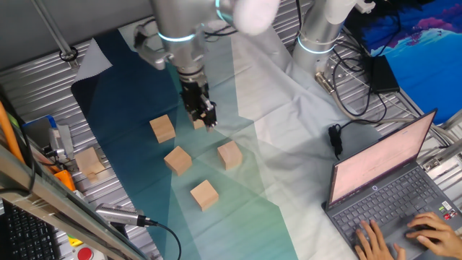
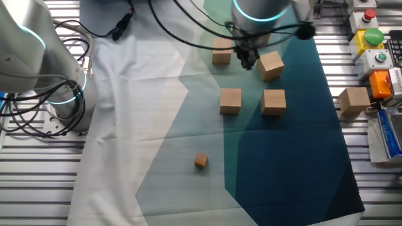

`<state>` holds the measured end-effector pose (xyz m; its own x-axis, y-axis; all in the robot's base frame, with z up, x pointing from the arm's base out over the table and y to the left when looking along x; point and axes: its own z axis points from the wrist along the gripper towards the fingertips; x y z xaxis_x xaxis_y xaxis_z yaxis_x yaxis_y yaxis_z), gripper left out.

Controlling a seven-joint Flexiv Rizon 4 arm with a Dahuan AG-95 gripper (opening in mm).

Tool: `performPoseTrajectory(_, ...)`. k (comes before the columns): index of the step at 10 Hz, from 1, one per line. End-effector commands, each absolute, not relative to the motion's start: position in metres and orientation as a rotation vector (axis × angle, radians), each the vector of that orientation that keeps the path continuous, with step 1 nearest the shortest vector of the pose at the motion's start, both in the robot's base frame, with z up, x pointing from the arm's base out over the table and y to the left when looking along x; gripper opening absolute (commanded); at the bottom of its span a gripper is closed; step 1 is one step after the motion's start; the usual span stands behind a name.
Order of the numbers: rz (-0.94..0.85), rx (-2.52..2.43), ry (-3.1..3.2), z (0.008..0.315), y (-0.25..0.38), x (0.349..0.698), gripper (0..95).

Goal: Stack the blocks in a vertical line of five

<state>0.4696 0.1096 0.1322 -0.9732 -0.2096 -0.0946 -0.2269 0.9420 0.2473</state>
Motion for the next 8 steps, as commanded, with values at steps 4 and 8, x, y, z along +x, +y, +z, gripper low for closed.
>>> performPoseTrajectory(4,0.123,-0.426,3.029,0.1164,0.1213,0.4618,57.0)
performPoseTrajectory(8,0.070,-0.518,3.065,0.1164,0.1213,0.4618,38.0)
